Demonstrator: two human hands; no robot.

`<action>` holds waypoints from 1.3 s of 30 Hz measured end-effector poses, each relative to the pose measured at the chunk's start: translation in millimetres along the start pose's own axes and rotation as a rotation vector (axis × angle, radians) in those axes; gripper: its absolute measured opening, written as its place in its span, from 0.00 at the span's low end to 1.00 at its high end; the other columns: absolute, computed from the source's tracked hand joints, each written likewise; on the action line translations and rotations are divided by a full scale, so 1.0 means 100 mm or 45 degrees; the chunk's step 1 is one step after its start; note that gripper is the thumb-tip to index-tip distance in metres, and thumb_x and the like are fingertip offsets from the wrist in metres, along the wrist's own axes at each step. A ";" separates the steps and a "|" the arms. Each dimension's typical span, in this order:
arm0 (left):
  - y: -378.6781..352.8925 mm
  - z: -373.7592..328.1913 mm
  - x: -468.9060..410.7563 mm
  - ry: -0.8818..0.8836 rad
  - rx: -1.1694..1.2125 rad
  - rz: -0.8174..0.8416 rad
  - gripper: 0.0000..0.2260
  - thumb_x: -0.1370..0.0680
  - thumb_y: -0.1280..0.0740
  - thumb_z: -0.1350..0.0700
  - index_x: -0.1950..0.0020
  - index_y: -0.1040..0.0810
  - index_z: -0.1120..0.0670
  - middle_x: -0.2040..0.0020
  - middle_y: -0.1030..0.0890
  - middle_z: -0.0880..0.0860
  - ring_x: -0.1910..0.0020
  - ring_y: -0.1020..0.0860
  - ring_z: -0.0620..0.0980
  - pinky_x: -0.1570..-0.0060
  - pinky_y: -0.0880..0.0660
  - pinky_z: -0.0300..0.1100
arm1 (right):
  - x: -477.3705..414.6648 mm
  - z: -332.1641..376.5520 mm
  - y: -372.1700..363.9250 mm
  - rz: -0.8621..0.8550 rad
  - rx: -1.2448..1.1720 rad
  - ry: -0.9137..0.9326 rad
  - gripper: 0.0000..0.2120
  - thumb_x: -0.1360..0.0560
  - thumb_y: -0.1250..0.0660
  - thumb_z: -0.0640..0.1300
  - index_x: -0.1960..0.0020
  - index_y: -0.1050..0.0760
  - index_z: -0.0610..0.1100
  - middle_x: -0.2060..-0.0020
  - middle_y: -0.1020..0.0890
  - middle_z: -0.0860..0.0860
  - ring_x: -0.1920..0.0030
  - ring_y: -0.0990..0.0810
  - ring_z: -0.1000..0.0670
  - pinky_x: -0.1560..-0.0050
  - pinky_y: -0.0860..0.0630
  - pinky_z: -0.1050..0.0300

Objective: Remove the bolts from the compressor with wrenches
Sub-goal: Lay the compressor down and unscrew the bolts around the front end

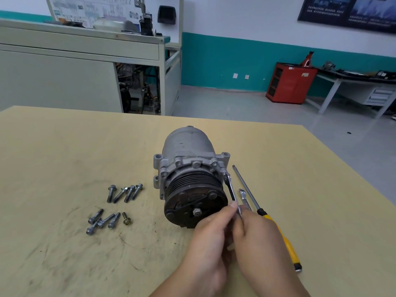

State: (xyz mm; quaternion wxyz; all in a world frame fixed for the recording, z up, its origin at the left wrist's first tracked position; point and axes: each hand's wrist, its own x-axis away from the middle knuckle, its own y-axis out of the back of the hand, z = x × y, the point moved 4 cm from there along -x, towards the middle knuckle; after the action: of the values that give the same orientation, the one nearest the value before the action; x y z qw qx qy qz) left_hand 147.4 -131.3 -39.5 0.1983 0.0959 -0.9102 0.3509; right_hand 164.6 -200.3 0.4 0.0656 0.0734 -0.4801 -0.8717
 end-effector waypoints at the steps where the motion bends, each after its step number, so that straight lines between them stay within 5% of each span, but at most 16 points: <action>1: -0.01 -0.02 0.00 -0.028 -0.009 -0.003 0.25 0.35 0.28 0.49 0.47 0.21 0.67 0.54 0.23 0.61 0.54 0.27 0.55 0.53 0.32 0.47 | -0.01 0.01 0.03 -0.016 0.089 0.010 0.11 0.18 0.52 0.47 0.48 0.31 0.49 0.53 0.21 0.50 0.55 0.25 0.48 0.65 0.36 0.57; 4: -0.05 -0.06 -0.02 -0.099 -0.086 0.023 0.24 0.34 0.28 0.50 0.49 0.21 0.68 0.56 0.23 0.63 0.56 0.27 0.56 0.53 0.32 0.46 | -0.04 0.05 0.05 0.042 0.235 0.007 0.14 0.19 0.51 0.46 0.40 0.30 0.45 0.49 0.21 0.50 0.52 0.24 0.49 0.73 0.40 0.63; 7: -0.04 -0.05 -0.06 -0.127 -0.152 -0.001 0.18 0.26 0.31 0.53 0.52 0.21 0.70 0.57 0.21 0.63 0.59 0.25 0.55 0.58 0.29 0.43 | -0.02 0.05 0.06 0.041 0.164 0.010 0.13 0.19 0.50 0.46 0.39 0.30 0.46 0.48 0.20 0.50 0.49 0.22 0.50 0.63 0.35 0.59; 10: -0.05 -0.05 -0.07 -0.147 -0.173 -0.004 0.14 0.23 0.35 0.53 0.55 0.18 0.64 0.60 0.17 0.58 0.67 0.22 0.51 0.69 0.27 0.36 | 0.05 -0.05 0.08 0.115 -0.403 -0.066 0.11 0.21 0.45 0.44 0.60 0.28 0.46 0.70 0.23 0.54 0.70 0.26 0.52 0.68 0.32 0.58; 12: -0.07 -0.05 -0.06 -0.166 -0.173 -0.005 0.14 0.22 0.36 0.52 0.56 0.18 0.61 0.61 0.15 0.55 0.72 0.21 0.48 0.75 0.29 0.34 | 0.09 -0.16 0.04 0.282 -0.840 -0.179 0.13 0.21 0.44 0.39 0.63 0.28 0.41 0.80 0.29 0.51 0.81 0.32 0.51 0.77 0.37 0.63; 18: -0.16 -0.02 -0.05 -0.165 -0.165 0.041 0.15 0.22 0.37 0.49 0.59 0.17 0.58 0.55 0.15 0.54 0.72 0.21 0.45 0.68 0.27 0.38 | 0.16 -0.23 0.02 0.518 -1.603 -0.334 0.10 0.22 0.45 0.33 0.56 0.25 0.34 0.81 0.33 0.45 0.87 0.37 0.51 0.82 0.41 0.68; 20: -0.17 -0.02 -0.05 -0.161 -0.151 0.043 0.15 0.23 0.38 0.49 0.58 0.18 0.58 0.55 0.15 0.53 0.61 0.19 0.48 0.58 0.26 0.43 | 0.16 -0.24 0.02 0.505 -1.616 -0.331 0.10 0.22 0.45 0.33 0.52 0.25 0.33 0.81 0.36 0.47 0.88 0.42 0.55 0.82 0.42 0.71; 24: -0.20 -0.01 -0.04 -0.113 -0.142 0.063 0.15 0.22 0.39 0.49 0.55 0.18 0.58 0.55 0.15 0.54 0.59 0.19 0.49 0.67 0.25 0.40 | 0.14 -0.23 0.12 0.412 -1.405 -0.304 0.13 0.21 0.46 0.32 0.53 0.23 0.35 0.83 0.38 0.50 0.88 0.43 0.56 0.82 0.45 0.72; 26: -0.22 -0.01 -0.03 -0.115 -0.180 0.043 0.16 0.21 0.38 0.48 0.53 0.18 0.58 0.58 0.16 0.52 0.61 0.20 0.47 0.68 0.26 0.37 | 0.13 -0.19 0.20 0.315 -1.205 -0.243 0.17 0.22 0.45 0.32 0.61 0.21 0.40 0.84 0.33 0.57 0.87 0.38 0.58 0.85 0.43 0.69; 29: -0.23 -0.05 -0.01 -0.180 -0.263 -0.025 0.14 0.23 0.35 0.46 0.59 0.19 0.54 0.64 0.18 0.50 0.67 0.21 0.43 0.64 0.29 0.38 | 0.10 -0.16 0.29 0.105 -0.702 -0.106 0.18 0.21 0.45 0.40 0.66 0.24 0.49 0.81 0.27 0.60 0.78 0.29 0.61 0.76 0.37 0.69; 32: -0.25 -0.12 0.03 -0.221 -0.316 -0.034 0.17 0.24 0.34 0.48 0.71 0.21 0.53 0.75 0.24 0.46 0.77 0.27 0.41 0.71 0.33 0.34 | 0.12 -0.06 0.36 -0.059 -0.234 -0.012 0.14 0.20 0.49 0.47 0.58 0.27 0.54 0.68 0.22 0.57 0.61 0.24 0.55 0.63 0.30 0.60; 34: -0.25 -0.15 0.04 -0.226 -0.322 -0.024 0.20 0.25 0.32 0.50 0.76 0.23 0.53 0.77 0.26 0.48 0.78 0.30 0.43 0.74 0.34 0.32 | 0.16 0.02 0.38 -0.141 -0.009 0.043 0.14 0.20 0.53 0.49 0.51 0.29 0.54 0.68 0.28 0.57 0.60 0.28 0.51 0.68 0.35 0.62; 39: -0.22 -0.17 0.03 -0.230 -0.275 -0.052 0.15 0.23 0.33 0.54 0.68 0.16 0.57 0.59 0.22 0.62 0.60 0.26 0.55 0.55 0.29 0.46 | 0.17 0.01 0.21 -0.070 0.324 0.012 0.16 0.19 0.55 0.49 0.34 0.37 0.51 0.51 0.21 0.55 0.50 0.22 0.51 0.74 0.43 0.64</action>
State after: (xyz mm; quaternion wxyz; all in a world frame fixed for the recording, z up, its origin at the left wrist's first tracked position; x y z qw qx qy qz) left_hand 156.7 -136.0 -13.1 0.1318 0.1238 -0.9546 0.2365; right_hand 148.4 -213.5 17.6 0.0342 0.0984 -0.5845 -0.8047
